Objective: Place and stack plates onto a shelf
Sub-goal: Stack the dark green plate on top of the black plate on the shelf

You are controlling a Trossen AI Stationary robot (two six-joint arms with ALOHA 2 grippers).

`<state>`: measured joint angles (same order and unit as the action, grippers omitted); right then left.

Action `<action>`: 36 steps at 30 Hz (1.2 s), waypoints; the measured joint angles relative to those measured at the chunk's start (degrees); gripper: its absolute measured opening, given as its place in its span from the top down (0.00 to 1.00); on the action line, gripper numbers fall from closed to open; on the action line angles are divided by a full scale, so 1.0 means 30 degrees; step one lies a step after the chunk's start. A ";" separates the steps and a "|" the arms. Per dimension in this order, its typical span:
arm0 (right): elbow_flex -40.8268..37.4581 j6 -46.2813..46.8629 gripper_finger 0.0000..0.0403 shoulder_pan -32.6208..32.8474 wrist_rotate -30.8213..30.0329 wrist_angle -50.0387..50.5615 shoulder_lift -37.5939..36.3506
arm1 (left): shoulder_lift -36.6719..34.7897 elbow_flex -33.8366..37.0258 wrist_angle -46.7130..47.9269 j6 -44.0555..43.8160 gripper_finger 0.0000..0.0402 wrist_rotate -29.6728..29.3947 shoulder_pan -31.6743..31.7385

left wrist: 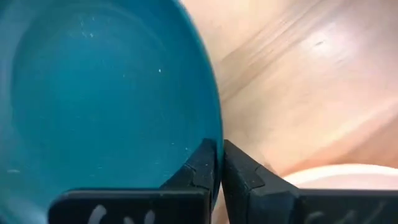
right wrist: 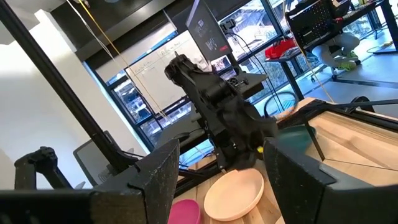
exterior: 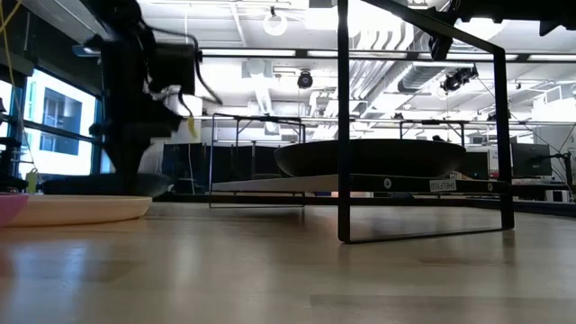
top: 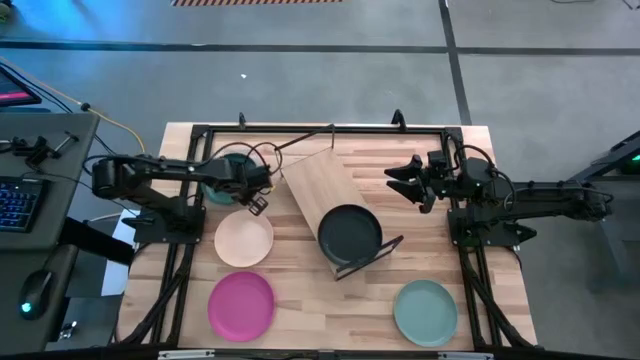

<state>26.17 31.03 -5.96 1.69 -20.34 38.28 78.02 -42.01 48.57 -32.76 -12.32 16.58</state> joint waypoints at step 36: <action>0.0000 -0.0706 0.46 0.0000 -0.1055 -0.0022 -0.0007 | 0.6075 -2.1563 0.7083 0.9245 1.00 -0.1897 -0.8734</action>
<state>26.17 28.91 -5.96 -1.47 -20.40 38.26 96.25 -106.69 69.82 -5.02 -18.01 -9.63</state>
